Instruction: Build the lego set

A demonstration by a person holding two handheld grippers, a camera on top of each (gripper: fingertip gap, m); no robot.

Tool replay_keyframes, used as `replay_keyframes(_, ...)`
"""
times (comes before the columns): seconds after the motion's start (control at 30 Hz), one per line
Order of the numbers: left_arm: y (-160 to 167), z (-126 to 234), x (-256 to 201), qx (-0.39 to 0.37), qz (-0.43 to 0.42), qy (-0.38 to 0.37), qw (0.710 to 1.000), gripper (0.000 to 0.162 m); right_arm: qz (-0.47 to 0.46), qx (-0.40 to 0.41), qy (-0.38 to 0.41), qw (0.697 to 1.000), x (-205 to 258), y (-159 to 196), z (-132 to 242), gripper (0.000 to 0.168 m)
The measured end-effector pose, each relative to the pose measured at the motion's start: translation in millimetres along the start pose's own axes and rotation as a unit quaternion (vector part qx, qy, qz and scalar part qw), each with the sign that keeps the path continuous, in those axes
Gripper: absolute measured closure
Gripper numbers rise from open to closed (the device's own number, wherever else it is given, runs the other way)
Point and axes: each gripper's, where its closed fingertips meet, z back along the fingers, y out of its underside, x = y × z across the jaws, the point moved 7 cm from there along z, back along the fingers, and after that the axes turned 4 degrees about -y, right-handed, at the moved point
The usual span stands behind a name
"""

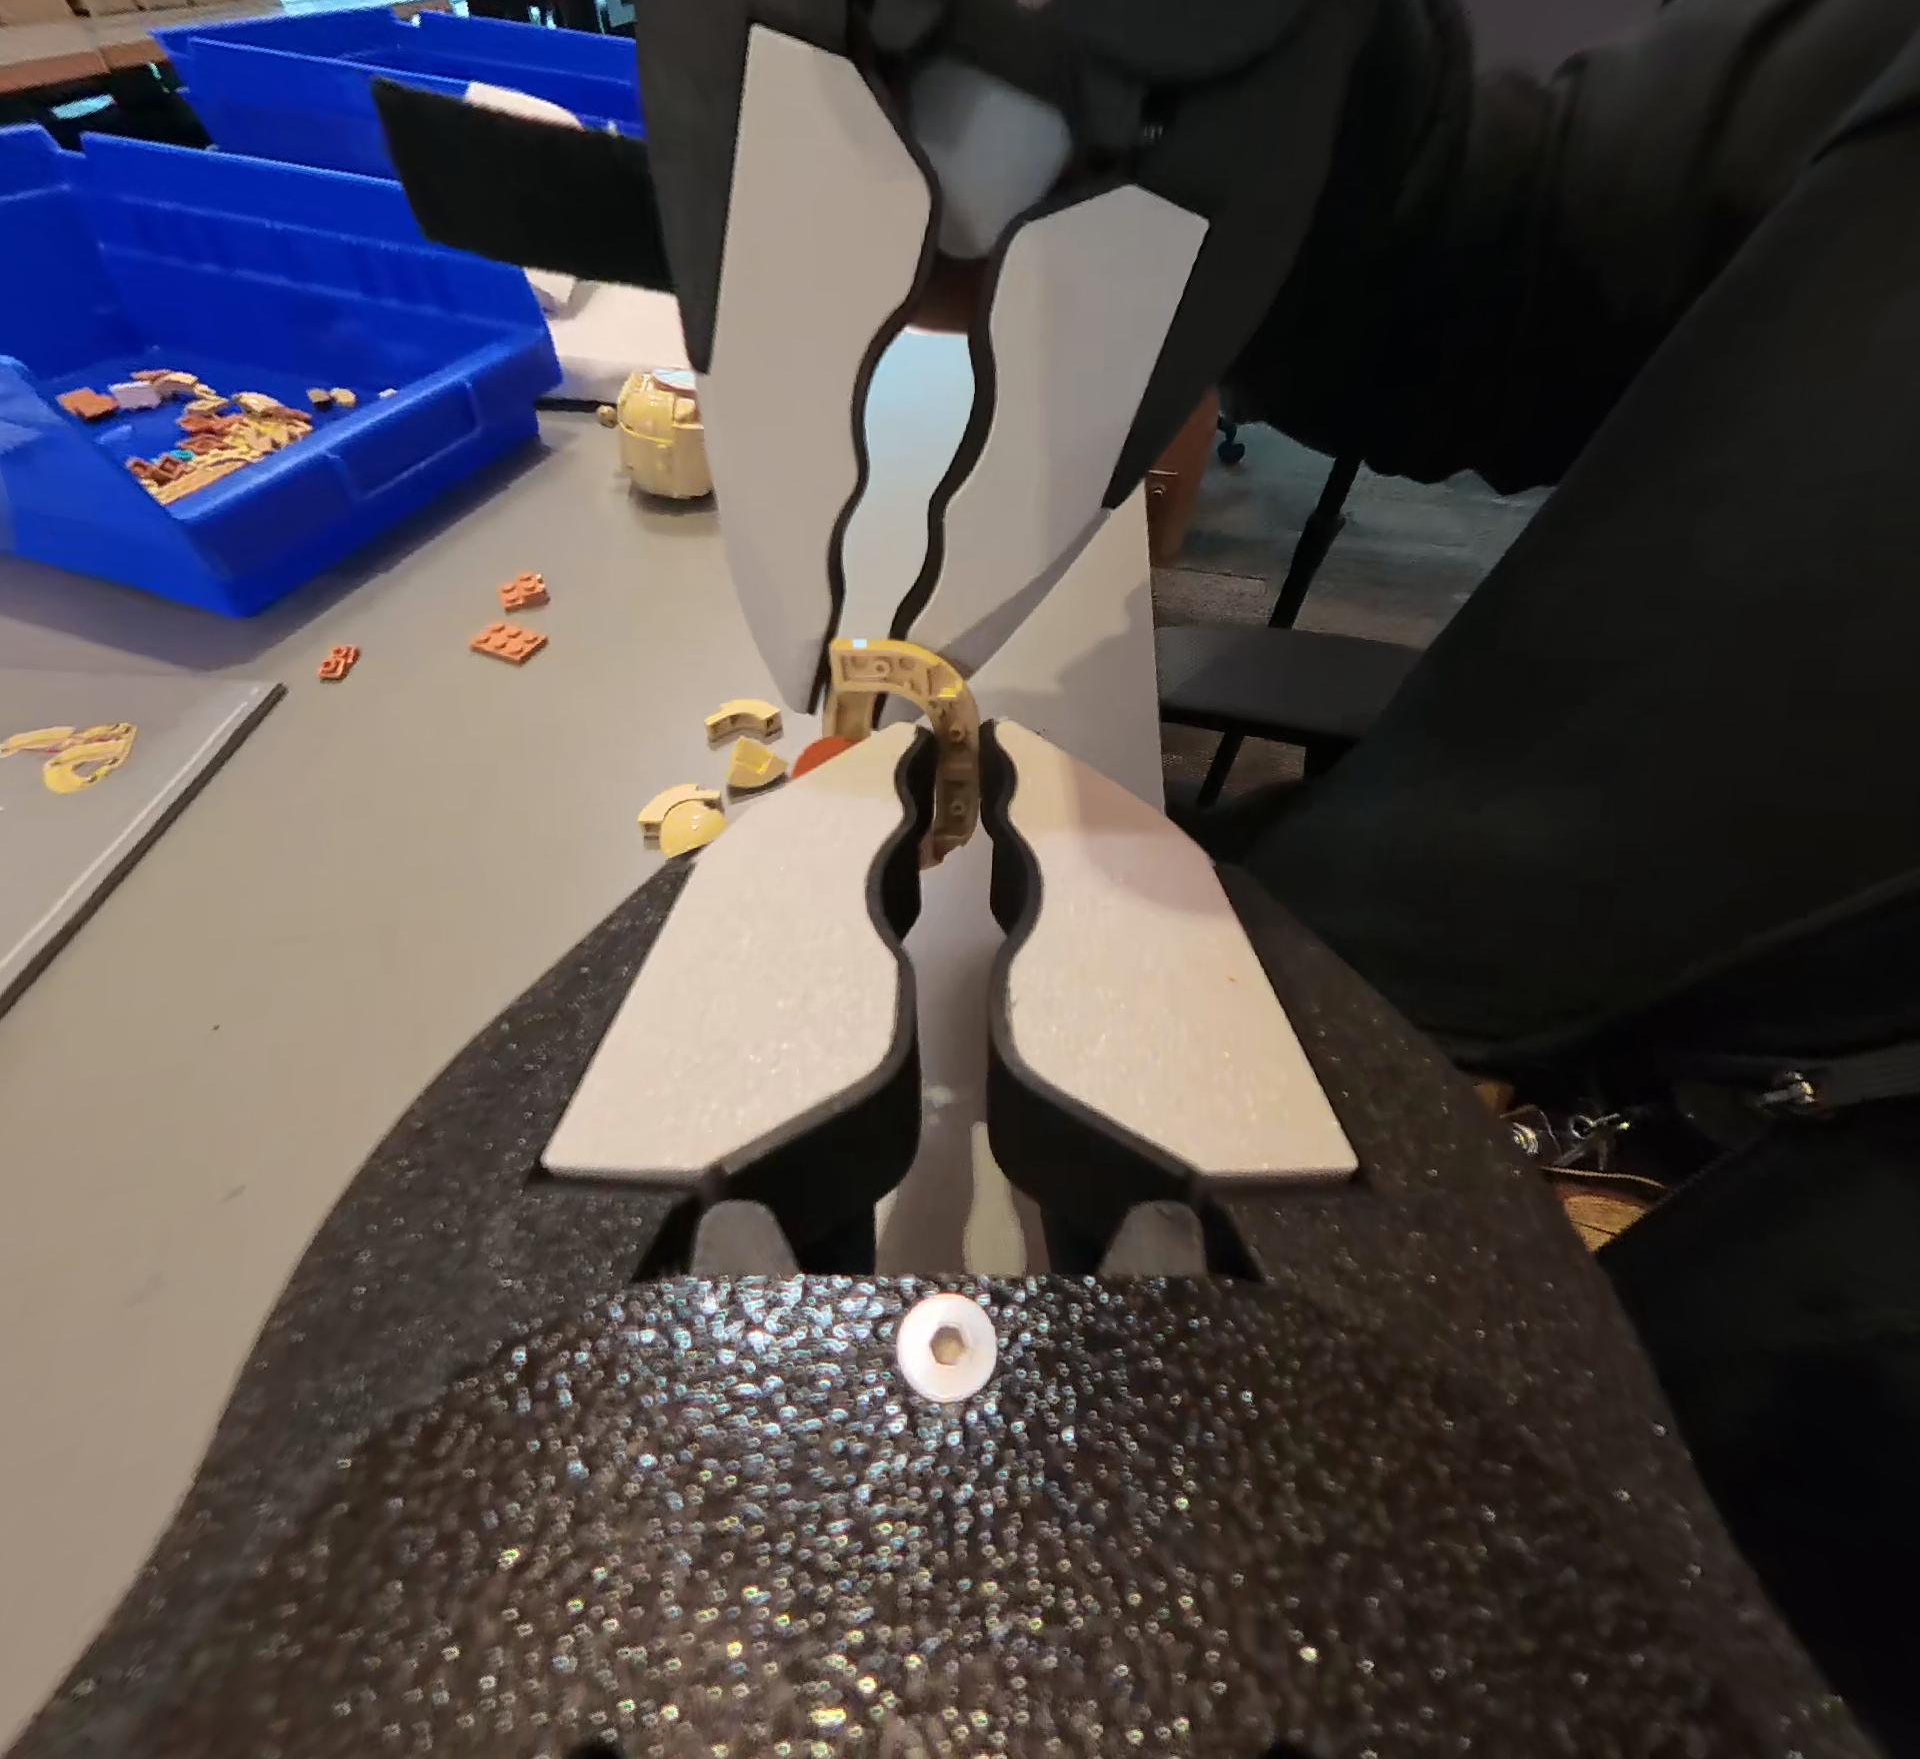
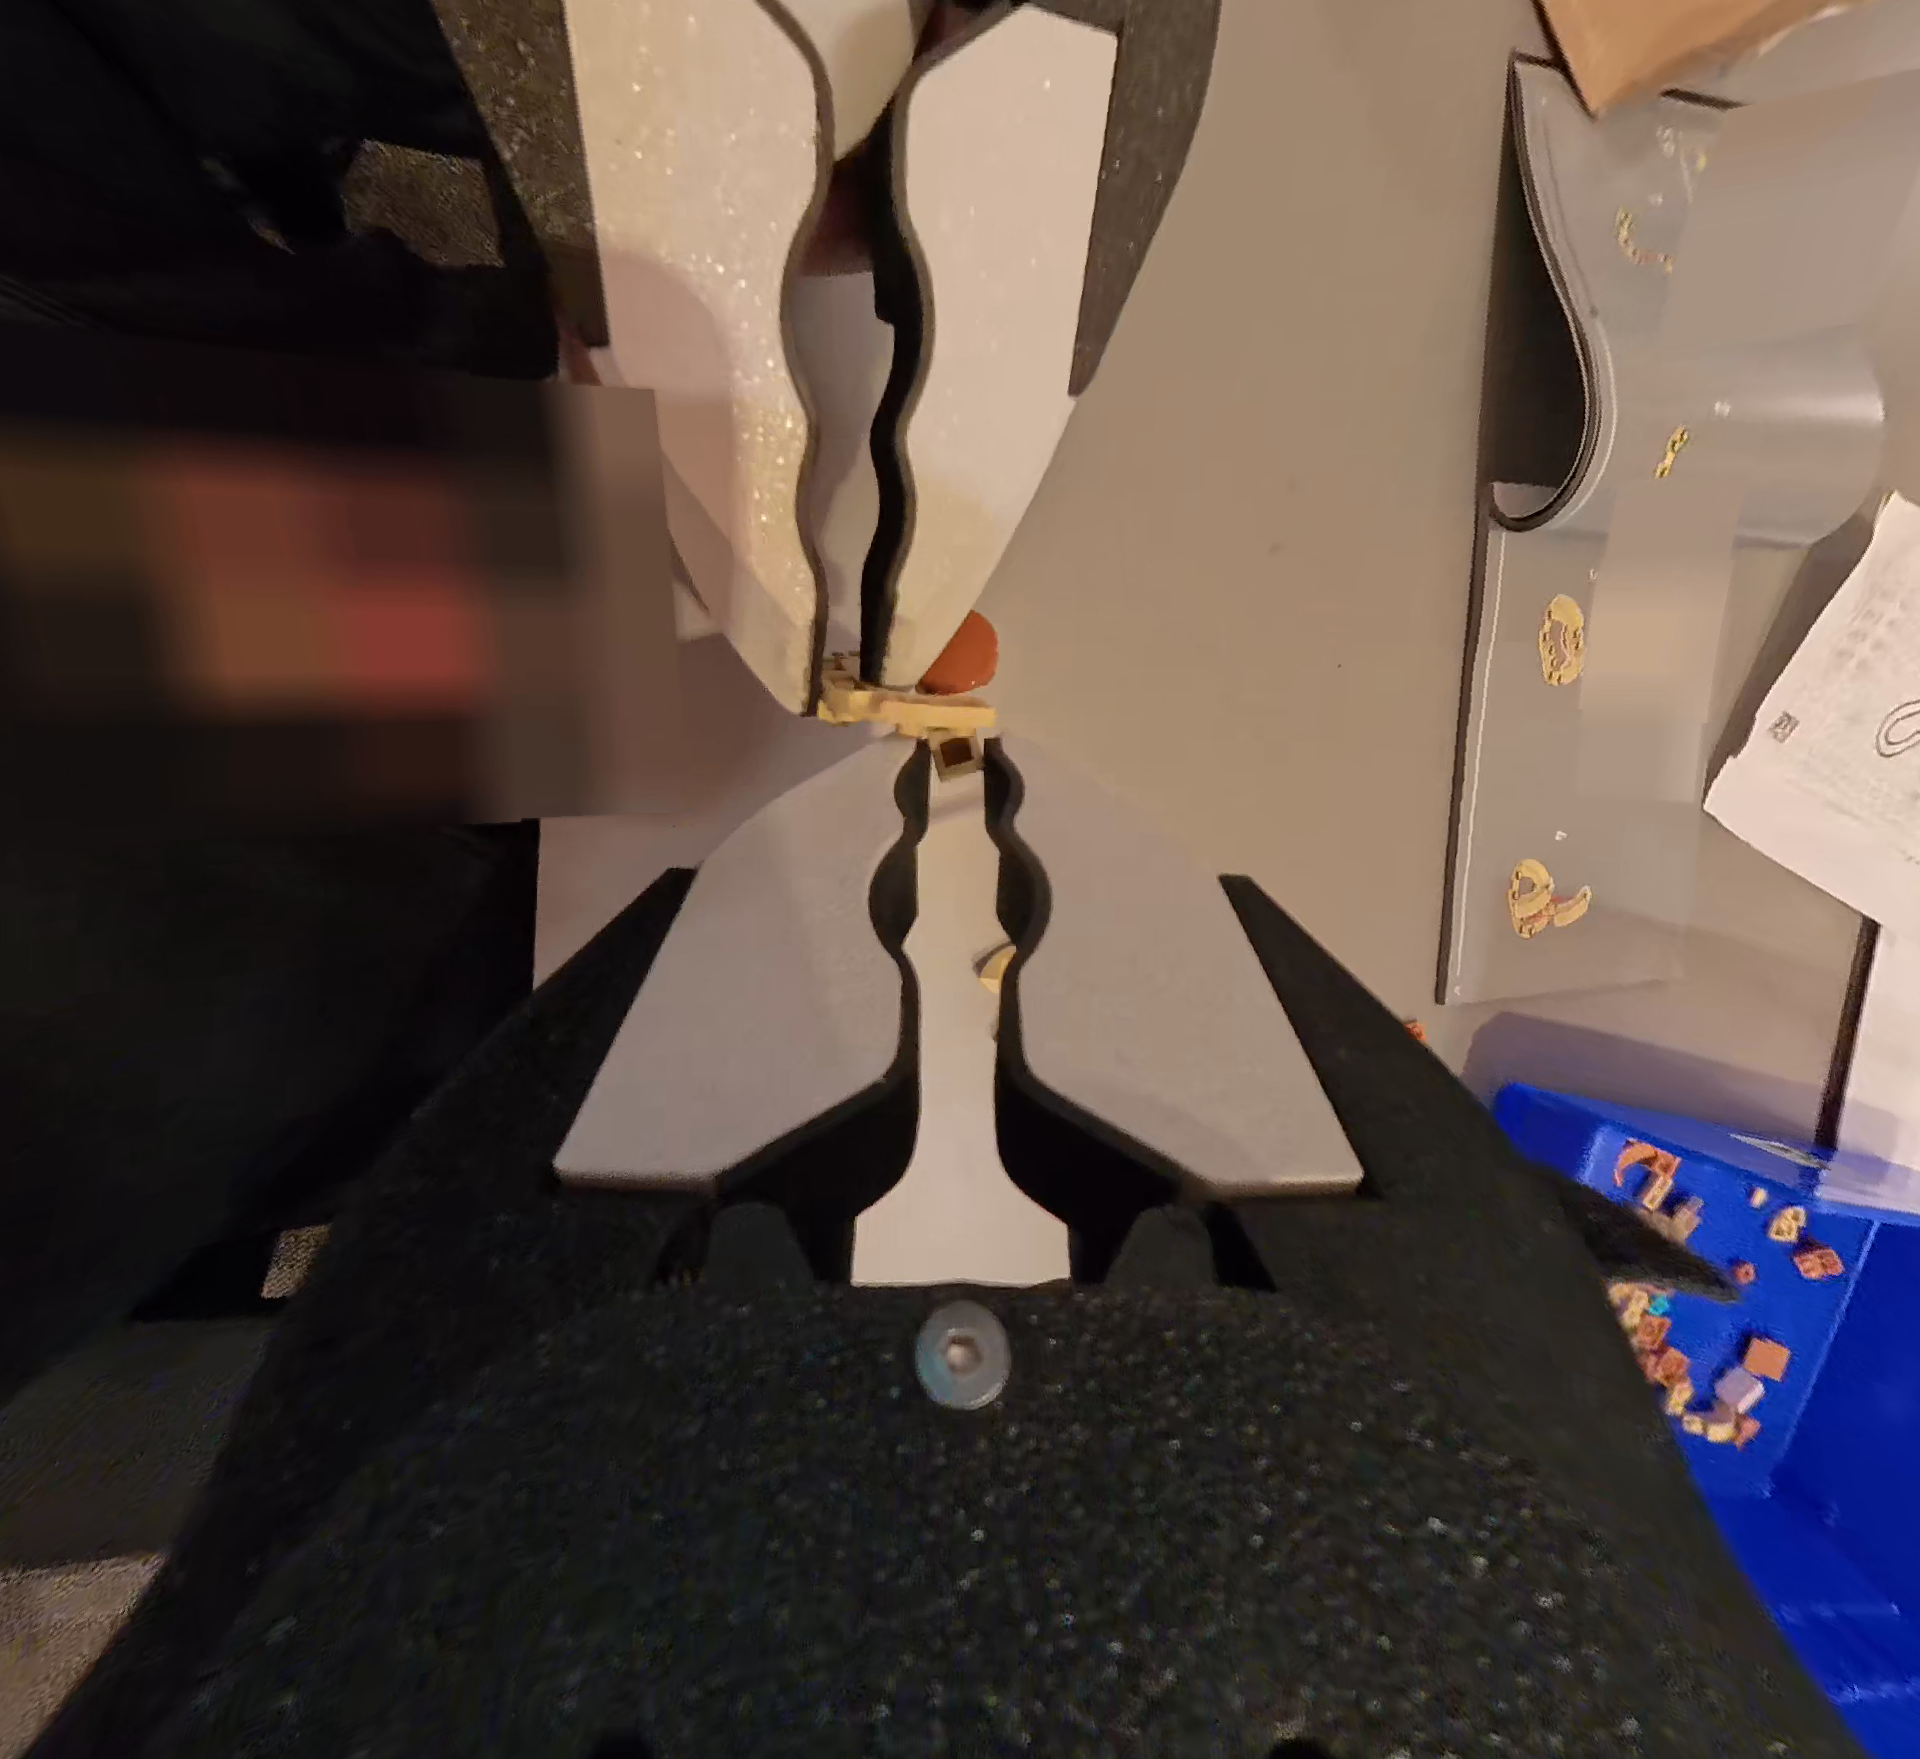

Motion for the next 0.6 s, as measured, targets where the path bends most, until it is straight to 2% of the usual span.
replay_keyframes(0.3,8.6,-5.2,0.4,0.023,-0.004,0.019,1.0,0.154,0.011,-0.057,-0.01,0.998,1.4,8.1,0.2,0.161)
replay_keyframes(0.6,11.1,-10.9,-0.5,0.029,-0.019,0.023,0.999,0.154,0.026,-0.03,0.006,0.999,3.3,17.6,-8.2,0.161)
